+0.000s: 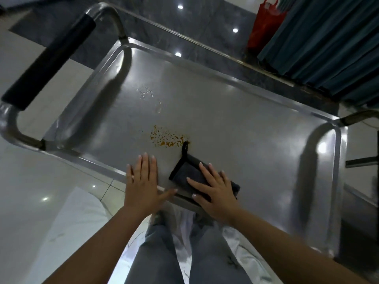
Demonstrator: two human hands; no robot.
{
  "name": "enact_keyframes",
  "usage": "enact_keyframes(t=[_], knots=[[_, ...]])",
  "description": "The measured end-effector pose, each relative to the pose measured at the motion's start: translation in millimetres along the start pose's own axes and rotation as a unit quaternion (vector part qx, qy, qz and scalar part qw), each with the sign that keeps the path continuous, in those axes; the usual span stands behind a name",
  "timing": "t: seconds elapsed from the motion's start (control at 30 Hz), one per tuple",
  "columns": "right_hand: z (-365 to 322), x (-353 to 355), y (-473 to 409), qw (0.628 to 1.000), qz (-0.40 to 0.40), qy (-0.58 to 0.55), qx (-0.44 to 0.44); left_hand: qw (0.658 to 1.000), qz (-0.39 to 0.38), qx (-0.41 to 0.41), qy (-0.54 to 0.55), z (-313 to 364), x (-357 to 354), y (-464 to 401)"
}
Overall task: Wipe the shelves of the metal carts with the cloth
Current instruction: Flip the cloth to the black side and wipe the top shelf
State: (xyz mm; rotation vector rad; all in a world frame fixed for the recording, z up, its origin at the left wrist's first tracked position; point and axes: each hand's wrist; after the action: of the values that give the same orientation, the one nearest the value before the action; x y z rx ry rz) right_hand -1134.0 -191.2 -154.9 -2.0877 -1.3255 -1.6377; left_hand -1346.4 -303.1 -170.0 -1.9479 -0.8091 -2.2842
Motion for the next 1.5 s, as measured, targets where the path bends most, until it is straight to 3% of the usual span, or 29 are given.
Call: enact_keyframes(t=[0.13, 0.33, 0.47, 0.6, 0.77, 0.83, 0.93, 1.0, 1.13, 1.3, 1.5], knots=[[-12.3, 10.6, -42.0, 0.995, 0.024, 0.084, 0.055, 0.999, -0.009, 0.036, 0.009, -23.7, 11.7, 0.8], [-43.1, 9.0, -73.5, 0.993, 0.074, 0.062, -0.072, 0.999, -0.027, 0.039, 0.015, -41.8, 27.6, -10.2], [-50.4, -7.2, -37.2, 0.993, 0.084, 0.065, -0.05, 0.997, -0.074, 0.023, 0.017, -76.9, 43.0, -32.9], [-48.5, -15.0, -17.7, 0.995, 0.069, 0.037, -0.064, 0.99, -0.129, -0.017, 0.056, -95.6, 41.2, -38.8], [-54.4, 2.6, -31.3, 0.993, 0.049, -0.057, -0.09, 0.988, -0.141, -0.021, 0.061, -99.8, 39.5, -43.4], [-50.6, 5.1, -23.0, 0.995, 0.034, -0.08, -0.048, 0.988, -0.142, -0.021, 0.059, -100.2, 39.6, -43.9], [-42.3, -10.0, 3.1, 0.997, 0.007, 0.045, 0.063, 0.988, -0.145, -0.014, 0.056, -98.0, 40.2, -42.0], [-39.3, -20.4, 8.2, 0.992, 0.026, 0.099, 0.077, 0.987, -0.149, -0.011, 0.055, -95.9, 41.5, -41.3], [-40.5, -17.7, -20.8, 0.985, 0.063, 0.14, 0.078, 0.987, -0.151, -0.003, 0.051, -92.5, 44.7, -39.0], [-32.1, 9.2, -81.6, 0.982, 0.037, 0.164, 0.083, 0.986, -0.159, -0.002, 0.041, -91.1, 44.4, -36.7], [-16.8, 53.4, -173.9, 0.989, 0.05, 0.138, -0.009, 0.986, -0.162, 0.0, 0.033, -89.9, 42.7, -36.9]])
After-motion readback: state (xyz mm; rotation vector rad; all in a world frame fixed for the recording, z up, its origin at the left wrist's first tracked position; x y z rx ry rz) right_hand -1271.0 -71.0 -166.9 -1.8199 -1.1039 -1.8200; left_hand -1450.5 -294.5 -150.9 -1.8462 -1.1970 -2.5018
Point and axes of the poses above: each hand's wrist, its own y-axis away from the middle knuckle, its own x-axis out of the back of the hand, z = x × y, and after that the axes turned 5 degrees about -x, right-handed
